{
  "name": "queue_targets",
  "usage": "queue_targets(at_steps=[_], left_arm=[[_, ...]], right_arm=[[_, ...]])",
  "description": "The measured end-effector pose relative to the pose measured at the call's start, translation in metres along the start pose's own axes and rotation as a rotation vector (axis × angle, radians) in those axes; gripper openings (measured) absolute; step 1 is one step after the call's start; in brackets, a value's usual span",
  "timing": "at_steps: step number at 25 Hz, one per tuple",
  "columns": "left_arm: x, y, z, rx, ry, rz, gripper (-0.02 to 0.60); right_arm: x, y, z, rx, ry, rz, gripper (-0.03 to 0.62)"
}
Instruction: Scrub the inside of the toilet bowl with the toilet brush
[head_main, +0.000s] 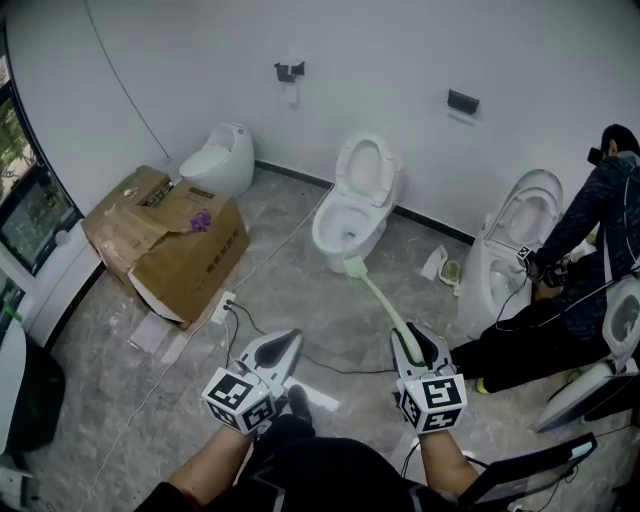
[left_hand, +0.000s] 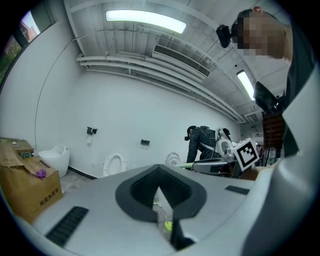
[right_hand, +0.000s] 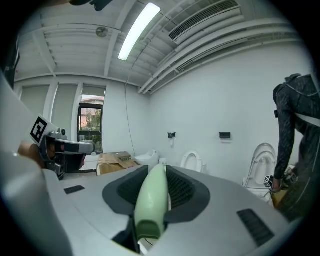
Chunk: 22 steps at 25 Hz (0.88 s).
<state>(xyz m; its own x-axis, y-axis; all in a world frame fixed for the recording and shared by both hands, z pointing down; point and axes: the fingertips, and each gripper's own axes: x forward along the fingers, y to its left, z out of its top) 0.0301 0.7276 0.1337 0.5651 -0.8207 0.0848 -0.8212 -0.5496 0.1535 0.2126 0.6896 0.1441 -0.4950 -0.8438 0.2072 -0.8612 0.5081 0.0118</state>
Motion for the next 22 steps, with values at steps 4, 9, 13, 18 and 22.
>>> queue_targets(at_steps=[4,9,13,18,22], left_arm=[[0.025,0.022,0.003,-0.001,-0.005,-0.028,0.009],[0.054,0.064,0.019,-0.003,-0.021,-0.053,0.009],[0.084,0.099,0.028,0.002,-0.014,-0.072,0.009],[0.105,0.138,0.036,-0.004,0.003,-0.102,0.009],[0.121,0.169,0.042,0.000,0.008,-0.117,0.009]], right_arm=[[0.030,-0.010,0.006,-0.005,-0.005,-0.024,0.117],[0.075,-0.012,0.017,-0.006,0.012,-0.041,0.117],[0.118,-0.018,0.030,-0.013,0.013,-0.049,0.117],[0.163,-0.018,0.043,-0.016,0.016,-0.055,0.117],[0.196,-0.019,0.048,0.002,0.021,-0.082,0.117]])
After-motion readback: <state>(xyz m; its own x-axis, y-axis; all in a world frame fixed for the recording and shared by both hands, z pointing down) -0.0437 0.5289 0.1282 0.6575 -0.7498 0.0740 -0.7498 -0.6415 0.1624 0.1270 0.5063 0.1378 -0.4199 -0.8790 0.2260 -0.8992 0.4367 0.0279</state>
